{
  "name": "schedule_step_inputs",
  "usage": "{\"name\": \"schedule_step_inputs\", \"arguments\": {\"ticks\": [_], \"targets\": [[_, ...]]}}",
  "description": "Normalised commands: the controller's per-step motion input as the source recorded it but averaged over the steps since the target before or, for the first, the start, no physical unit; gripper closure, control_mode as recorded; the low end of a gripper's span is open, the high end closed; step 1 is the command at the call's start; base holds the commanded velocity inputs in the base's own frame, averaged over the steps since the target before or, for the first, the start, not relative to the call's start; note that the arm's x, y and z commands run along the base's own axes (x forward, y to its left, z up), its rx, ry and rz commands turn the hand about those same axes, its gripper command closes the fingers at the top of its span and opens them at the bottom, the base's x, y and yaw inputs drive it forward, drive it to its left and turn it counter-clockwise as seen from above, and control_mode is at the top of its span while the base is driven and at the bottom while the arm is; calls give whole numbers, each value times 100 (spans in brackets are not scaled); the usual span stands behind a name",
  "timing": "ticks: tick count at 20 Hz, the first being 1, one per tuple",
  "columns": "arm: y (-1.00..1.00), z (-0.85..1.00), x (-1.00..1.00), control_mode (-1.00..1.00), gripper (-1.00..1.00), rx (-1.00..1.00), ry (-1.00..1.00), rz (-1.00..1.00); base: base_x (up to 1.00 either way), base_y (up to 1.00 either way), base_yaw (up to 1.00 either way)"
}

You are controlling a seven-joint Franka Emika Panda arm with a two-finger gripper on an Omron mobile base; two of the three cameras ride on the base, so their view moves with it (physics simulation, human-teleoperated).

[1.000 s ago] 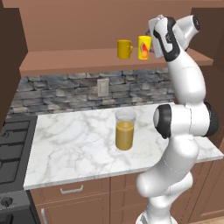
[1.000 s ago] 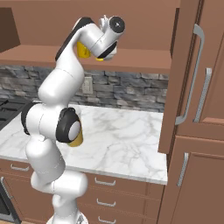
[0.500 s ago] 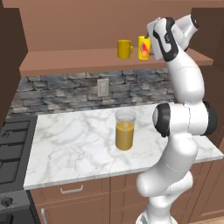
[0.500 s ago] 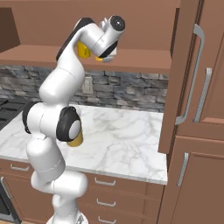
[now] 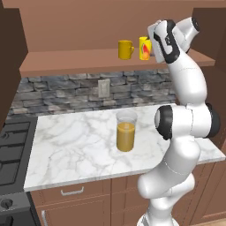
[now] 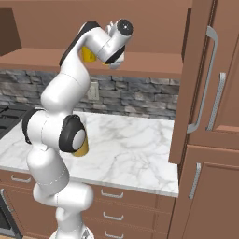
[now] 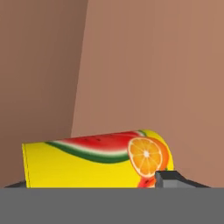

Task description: There is a tray on the dining counter. Grab the cup, mug, and pitcher and place them on the tray. The pitcher may be placed next to the tray if it cannot fit the tray.

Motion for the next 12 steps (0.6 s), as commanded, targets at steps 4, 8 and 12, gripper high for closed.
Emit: {"name": "schedule_step_inputs", "arguments": {"ticks": [4,8,12], "targets": [[0,-5,0,-100,100,0,0,0,0,0,0],[0,-5,-1,-100,100,0,0,0,0,0,0],[0,-11,-10,-100,100,0,-4,-1,0,0,0]]}}
